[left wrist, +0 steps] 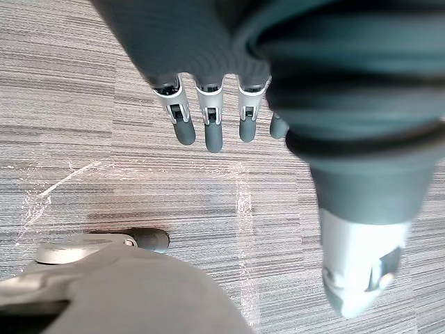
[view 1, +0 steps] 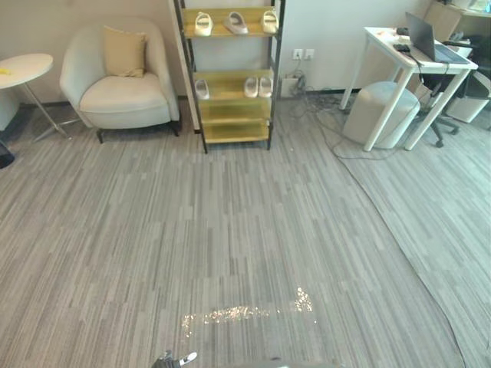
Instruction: Organize the slippers on the shoe rack
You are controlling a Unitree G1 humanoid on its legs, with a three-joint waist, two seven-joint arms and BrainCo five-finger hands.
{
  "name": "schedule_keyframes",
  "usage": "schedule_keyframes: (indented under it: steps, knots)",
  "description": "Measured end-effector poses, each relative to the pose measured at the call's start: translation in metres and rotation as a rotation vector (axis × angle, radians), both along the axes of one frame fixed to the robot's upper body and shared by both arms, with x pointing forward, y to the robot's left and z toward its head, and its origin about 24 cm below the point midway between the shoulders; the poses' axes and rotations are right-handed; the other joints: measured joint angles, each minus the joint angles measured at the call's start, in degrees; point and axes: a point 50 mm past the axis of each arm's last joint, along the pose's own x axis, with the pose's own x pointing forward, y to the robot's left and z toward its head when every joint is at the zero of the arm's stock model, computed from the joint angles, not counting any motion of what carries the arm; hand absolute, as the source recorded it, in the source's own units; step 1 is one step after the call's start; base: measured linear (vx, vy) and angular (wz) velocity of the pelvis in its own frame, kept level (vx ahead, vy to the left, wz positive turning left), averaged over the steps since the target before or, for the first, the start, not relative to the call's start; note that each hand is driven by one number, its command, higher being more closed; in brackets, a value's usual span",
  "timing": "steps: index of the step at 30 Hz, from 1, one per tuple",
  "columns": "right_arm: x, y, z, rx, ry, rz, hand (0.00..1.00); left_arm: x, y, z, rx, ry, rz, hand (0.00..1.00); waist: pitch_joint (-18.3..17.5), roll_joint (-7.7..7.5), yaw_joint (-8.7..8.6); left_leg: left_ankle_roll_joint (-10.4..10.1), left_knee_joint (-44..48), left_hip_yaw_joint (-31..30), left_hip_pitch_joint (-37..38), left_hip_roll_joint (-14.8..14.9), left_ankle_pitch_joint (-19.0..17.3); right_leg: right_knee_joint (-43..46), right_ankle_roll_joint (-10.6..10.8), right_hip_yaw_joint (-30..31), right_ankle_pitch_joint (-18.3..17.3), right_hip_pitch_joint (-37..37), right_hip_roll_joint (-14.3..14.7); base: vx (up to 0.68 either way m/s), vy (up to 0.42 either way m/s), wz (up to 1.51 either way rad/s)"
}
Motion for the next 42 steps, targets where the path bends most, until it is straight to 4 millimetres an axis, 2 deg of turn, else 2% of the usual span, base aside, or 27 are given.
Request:
schedule_keyframes:
  steps: [12, 22, 27, 42]
  knots:
    - [0.009, 0.000, 0.001, -0.010, -0.011, 0.045, 0.00, 0.006, 0.001, 0.001, 0.003, -0.008, -0.009, 0.00, 1.8, -0.34, 0.03, -0.2, -3.5, -1.0, 1.0, 0.2, 2.7, -1.5, -0.4, -1.3, 1.2, 0.6, 0.2, -0.03, -0.015, 0.04]
    - [0.012, 0.001, 0.001, -0.008, -0.017, 0.049, 0.00, 0.007, 0.002, 0.001, 0.007, -0.011, -0.011, 0.00, 2.0, -0.73, 0.03, -0.2, -3.9, -1.2, 1.1, 0.2, 2.7, -2.2, -0.3, -1.4, 1.4, 0.7, 0.2, 0.00, -0.001, 0.00]
    - [0.016, 0.002, 0.001, -0.005, -0.022, 0.057, 0.00, 0.009, 0.005, 0.002, 0.017, -0.016, -0.015, 0.00, 2.5, -1.52, 0.05, -0.2, -3.8, -1.4, 1.2, 0.2, 2.7, -2.2, -0.3, -1.5, 1.4, 0.7, 0.2, 0.00, 0.000, 0.00]
    - [0.017, 0.001, 0.001, -0.009, -0.024, 0.073, 0.00, 0.011, 0.005, 0.002, 0.033, -0.015, -0.012, 0.00, 2.6, -1.34, 0.03, -0.2, -3.6, -2.1, 0.4, 0.2, 2.7, -2.2, -0.3, -2.0, 1.3, 0.4, 0.2, 0.00, -0.001, 0.01]
